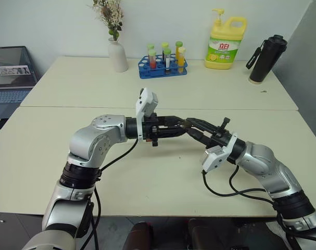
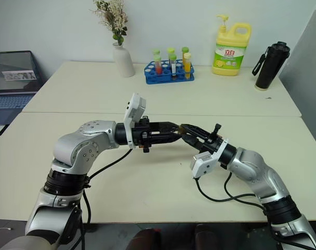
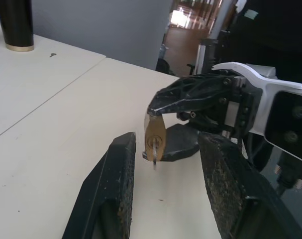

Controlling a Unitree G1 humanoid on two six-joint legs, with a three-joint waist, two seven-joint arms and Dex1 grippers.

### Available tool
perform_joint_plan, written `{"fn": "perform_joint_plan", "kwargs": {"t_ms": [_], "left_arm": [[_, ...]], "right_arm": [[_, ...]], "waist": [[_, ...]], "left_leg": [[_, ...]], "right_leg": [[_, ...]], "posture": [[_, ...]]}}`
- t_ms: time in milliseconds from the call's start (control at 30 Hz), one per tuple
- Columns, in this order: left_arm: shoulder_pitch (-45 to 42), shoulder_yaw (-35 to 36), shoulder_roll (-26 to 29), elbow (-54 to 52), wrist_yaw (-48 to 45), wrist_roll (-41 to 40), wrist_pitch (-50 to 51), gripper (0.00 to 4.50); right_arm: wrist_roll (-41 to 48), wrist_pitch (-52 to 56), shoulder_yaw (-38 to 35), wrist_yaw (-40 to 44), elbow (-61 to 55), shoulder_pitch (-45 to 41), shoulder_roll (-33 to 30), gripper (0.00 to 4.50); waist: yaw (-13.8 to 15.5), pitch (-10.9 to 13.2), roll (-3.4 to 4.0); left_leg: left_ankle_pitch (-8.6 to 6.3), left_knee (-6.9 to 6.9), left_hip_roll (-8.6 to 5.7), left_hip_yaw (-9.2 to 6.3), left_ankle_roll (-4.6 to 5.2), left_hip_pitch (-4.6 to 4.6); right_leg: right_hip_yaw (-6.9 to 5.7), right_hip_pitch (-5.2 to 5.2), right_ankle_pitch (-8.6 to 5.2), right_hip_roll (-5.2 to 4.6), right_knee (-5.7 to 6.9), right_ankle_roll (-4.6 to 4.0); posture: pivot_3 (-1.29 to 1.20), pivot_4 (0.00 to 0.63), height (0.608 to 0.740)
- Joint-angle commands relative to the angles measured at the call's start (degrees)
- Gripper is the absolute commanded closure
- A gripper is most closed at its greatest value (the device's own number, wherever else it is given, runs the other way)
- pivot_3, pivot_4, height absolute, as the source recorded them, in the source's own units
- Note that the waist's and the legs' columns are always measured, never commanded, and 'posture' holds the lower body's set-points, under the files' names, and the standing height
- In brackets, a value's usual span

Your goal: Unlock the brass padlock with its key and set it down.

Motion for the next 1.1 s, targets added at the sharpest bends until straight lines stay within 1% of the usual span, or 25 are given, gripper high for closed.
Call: {"fn": "perform_joint_plan", "kwargs": {"t_ms": [33, 200, 267, 333, 433, 600, 700, 800, 867, 967, 1033, 1100], "left_arm": [[-0.97, -0.49, -0.21, -0.08, 0.06, 1.73, -2.68, 2.45], [-0.97, -0.78, -0.84, 0.29, -0.53, 2.03, -3.65, 2.45], [-1.32, -0.59, -1.73, 0.70, 0.21, 1.73, -3.34, 2.83], [-1.91, -0.57, -2.64, 1.21, 0.82, 1.78, -3.26, 3.32], [-2.01, -0.78, -2.95, 1.30, 0.50, 2.20, -3.51, 4.30], [-1.13, -1.39, -2.25, 0.86, -0.75, 2.64, -3.96, 4.35], [-0.75, -1.38, -1.59, 0.82, -1.33, 2.71, -3.87, 4.35], [-0.64, -1.11, -1.07, 1.02, -1.73, 2.71, -3.78, 4.35], [-0.72, -0.67, -0.86, 1.50, -1.78, 2.65, -3.67, 4.35], [-1.19, 0.24, -0.84, 2.94, -1.36, 2.49, -3.56, 4.35], [-1.37, 0.52, -0.62, 3.83, -1.41, 2.56, -3.83, 4.35], [-1.67, 0.84, -0.54, 4.63, -1.58, 2.43, -3.95, 4.35]], "right_arm": [[1.44, -0.03, -1.18, 0.15, -1.99, -0.71, 0.00, 3.56], [1.47, 0.25, -1.34, 0.29, -2.39, -0.47, 0.07, 3.56], [1.38, 0.15, -1.32, 0.34, -2.46, -0.45, 0.06, 3.56], [1.31, -0.02, -1.23, 0.40, -2.48, -0.46, 0.05, 3.56], [1.34, -0.07, -1.20, 0.47, -2.49, -0.51, 0.09, 3.56], [1.36, 0.01, -1.27, 0.38, -2.51, -0.77, 0.22, 3.56], [3.13, 1.07, -1.61, 1.16, -2.92, -0.35, 0.47, 3.56], [3.74, 1.38, -2.71, 1.92, -2.40, 0.02, -0.74, 3.56], [5.23, 2.00, -3.90, 2.77, -2.18, 0.72, -1.86, 2.84], [5.57, 2.57, -5.43, 4.04, -2.42, 2.67, -4.72, 1.87], [6.18, 2.11, -6.74, 4.41, -3.04, 4.50, -6.48, 1.83], [8.98, 1.16, -7.84, 5.37, -4.05, 6.86, -8.03, 1.83]], "waist": [[0.00, 0.00, 0.00], [0.00, 0.00, 0.00], [0.00, 0.00, 0.00], [0.00, 0.00, 0.00], [0.00, 0.00, 0.00], [-0.01, 0.00, 0.00], [-0.01, 0.00, 0.00], [-0.01, 0.00, 0.00], [0.00, 0.00, 0.00], [0.03, 0.00, 0.00], [0.09, 0.00, 0.00], [0.09, 0.00, 0.00]], "left_leg": [[0.00, 0.00, 0.00, 0.00, 0.00, 0.00], [0.00, -0.01, 0.01, 0.00, 0.00, 0.00], [0.00, 0.00, 0.00, 0.00, 0.00, 0.00], [0.00, 0.00, 0.00, 0.00, 0.00, 0.00], [0.00, 0.03, 0.00, 0.00, 0.00, -0.02], [0.00, 0.02, 0.01, 0.00, 0.00, -0.02], [0.00, 0.02, 0.00, 0.00, 0.00, -0.02], [0.00, 0.03, 0.00, 0.00, 0.00, -0.02], [0.00, 0.03, 0.00, 0.00, 0.00, -0.02], [0.00, 0.04, -0.01, 0.00, 0.01, -0.02], [-0.01, 0.05, -0.02, 0.00, 0.02, -0.03], [-0.02, 0.05, -0.02, 0.00, 0.03, -0.04]], "right_leg": [[0.00, 0.00, 0.00, 0.00, 0.00, 0.00], [0.00, -0.01, 0.00, 0.00, 0.00, 0.00], [0.00, -0.01, 0.00, 0.00, 0.00, 0.00], [0.00, 0.00, 0.00, 0.00, 0.00, 0.00], [0.00, 0.00, 0.00, 0.00, 0.00, 0.00], [0.00, -0.01, 0.00, 0.00, 0.00, 0.00], [0.00, 0.00, 0.00, 0.00, 0.00, 0.00], [0.00, 0.00, 0.00, 0.00, 0.00, 0.00], [0.00, 0.00, 0.00, 0.00, 0.00, 0.00], [0.00, 0.01, 0.00, -0.01, -0.01, 0.00], [-0.01, 0.02, 0.00, -0.01, -0.01, 0.00], [-0.01, 0.02, 0.00, -0.01, -0.02, 0.00]], "posture": [[0.00, 0.150, 0.740], [0.00, 0.150, 0.740], [0.00, 0.150, 0.740], [0.00, 0.150, 0.740], [0.00, 0.150, 0.740], [0.00, 0.150, 0.740], [0.00, 0.150, 0.740], [0.00, 0.150, 0.740], [0.00, 0.150, 0.740], [0.00, 0.150, 0.740], [0.00, 0.150, 0.740], [0.00, 0.150, 0.740]]}}
